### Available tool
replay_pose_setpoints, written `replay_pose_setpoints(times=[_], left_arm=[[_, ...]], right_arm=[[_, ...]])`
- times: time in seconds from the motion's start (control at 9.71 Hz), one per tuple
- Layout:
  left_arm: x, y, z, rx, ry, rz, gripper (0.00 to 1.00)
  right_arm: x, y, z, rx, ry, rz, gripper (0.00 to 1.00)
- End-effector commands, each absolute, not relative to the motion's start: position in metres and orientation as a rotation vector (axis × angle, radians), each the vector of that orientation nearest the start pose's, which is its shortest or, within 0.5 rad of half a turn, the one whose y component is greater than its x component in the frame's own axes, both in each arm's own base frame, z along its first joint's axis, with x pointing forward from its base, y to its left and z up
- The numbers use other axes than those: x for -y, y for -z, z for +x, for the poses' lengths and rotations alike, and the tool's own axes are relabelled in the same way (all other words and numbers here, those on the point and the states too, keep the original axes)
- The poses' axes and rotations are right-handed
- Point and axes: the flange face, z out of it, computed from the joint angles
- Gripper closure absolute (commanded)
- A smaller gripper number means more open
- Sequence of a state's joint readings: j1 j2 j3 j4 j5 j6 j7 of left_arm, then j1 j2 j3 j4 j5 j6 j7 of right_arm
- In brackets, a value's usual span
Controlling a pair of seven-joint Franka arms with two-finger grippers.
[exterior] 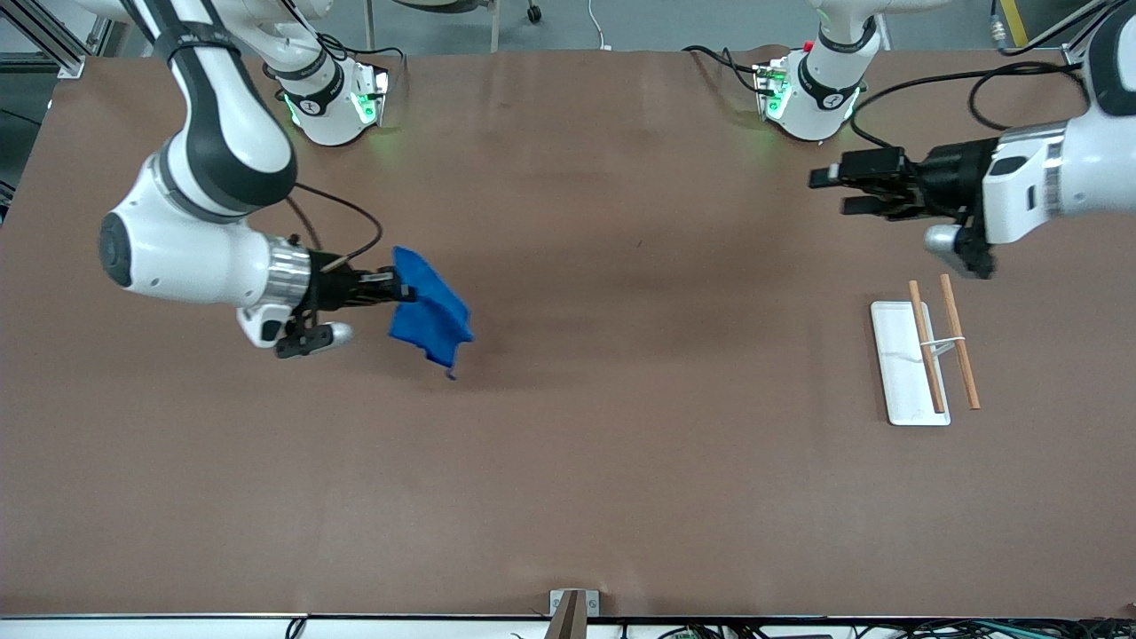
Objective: Right arm passes towel to left arm to hang
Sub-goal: 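Lift the towel with the right gripper while the left gripper reaches inward, then carry the towel toward the left gripper while the left gripper approaches it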
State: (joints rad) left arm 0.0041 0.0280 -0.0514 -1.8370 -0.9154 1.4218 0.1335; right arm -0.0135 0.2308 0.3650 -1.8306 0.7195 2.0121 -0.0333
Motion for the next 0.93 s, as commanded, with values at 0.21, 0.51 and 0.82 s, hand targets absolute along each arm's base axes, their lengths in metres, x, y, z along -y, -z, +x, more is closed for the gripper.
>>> replay_pose_setpoints(times=[0.21,0.51,0.82], left_arm=[[0.156,-0.444,0.493,0.067,0.433,1.84,0.0],[0.218,-0.393,0.468,0.027,0.276,1.742,0.0],[0.229,-0.353,0.457,0.011,0.215,1.732,0.01]], right_arm=[[-0.33,-0.454,0.547,-0.109,-0.176,-2.112,1.0],[-0.391,-0.489,0.526,-0.2,-0.198,-1.874,1.0],[-0.416,-0.508,0.51,-0.273,-0.285,-1.698,1.0]])
